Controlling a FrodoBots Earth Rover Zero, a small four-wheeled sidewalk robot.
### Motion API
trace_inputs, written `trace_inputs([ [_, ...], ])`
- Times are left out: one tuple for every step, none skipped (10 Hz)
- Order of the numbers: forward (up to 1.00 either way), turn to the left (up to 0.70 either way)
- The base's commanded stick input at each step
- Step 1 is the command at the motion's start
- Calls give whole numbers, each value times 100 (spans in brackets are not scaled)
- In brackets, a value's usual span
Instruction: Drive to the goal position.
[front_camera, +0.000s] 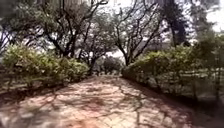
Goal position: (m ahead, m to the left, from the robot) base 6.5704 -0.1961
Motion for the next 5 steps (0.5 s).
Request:
trace_inputs([
  [50,0],
  [50,0],
  [50,0],
  [50,0],
  [50,0],
])
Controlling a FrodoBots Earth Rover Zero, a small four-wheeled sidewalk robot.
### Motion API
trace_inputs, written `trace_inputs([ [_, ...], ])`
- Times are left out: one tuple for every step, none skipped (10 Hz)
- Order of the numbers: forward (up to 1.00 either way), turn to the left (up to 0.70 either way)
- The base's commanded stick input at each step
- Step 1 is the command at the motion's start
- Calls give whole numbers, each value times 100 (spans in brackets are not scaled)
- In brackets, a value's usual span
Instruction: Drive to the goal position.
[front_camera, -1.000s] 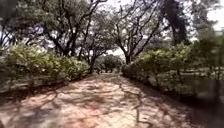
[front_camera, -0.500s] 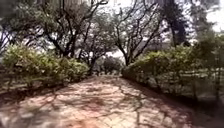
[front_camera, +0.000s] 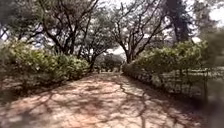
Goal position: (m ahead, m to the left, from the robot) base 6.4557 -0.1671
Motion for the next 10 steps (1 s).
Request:
trace_inputs([
  [50,0],
  [50,0],
  [50,0],
  [50,0],
  [50,0],
  [50,0],
  [50,0],
  [50,0],
  [50,0],
  [50,0],
])
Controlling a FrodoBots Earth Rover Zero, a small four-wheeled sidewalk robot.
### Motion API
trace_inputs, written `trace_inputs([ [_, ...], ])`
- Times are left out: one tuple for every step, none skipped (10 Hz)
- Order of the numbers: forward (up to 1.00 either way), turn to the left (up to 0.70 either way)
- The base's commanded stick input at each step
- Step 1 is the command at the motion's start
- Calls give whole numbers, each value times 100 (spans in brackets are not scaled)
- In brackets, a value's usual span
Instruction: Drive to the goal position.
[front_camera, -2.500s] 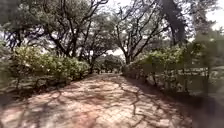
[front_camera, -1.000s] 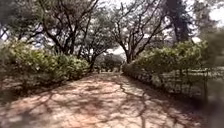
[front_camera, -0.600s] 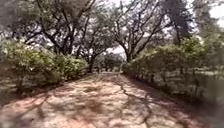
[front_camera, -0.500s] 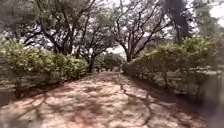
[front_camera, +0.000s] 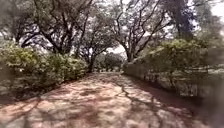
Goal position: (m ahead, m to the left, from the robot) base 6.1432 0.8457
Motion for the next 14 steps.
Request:
trace_inputs([
  [50,0],
  [50,0],
  [50,0],
  [50,0],
  [50,0],
  [50,0],
  [50,0],
  [50,0],
  [50,0],
  [50,0],
  [50,0],
  [50,0],
  [50,0],
  [50,0],
])
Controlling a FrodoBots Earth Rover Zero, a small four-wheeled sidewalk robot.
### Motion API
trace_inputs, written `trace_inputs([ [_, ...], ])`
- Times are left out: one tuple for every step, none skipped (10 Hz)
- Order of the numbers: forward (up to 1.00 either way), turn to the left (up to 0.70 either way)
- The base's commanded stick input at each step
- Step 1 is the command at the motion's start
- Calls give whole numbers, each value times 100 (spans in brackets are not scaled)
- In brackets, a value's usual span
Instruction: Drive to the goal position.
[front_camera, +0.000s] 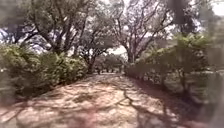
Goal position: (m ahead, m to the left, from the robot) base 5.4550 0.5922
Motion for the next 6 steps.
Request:
trace_inputs([
  [50,0],
  [50,0],
  [50,0],
  [50,0],
  [50,0],
  [50,0],
])
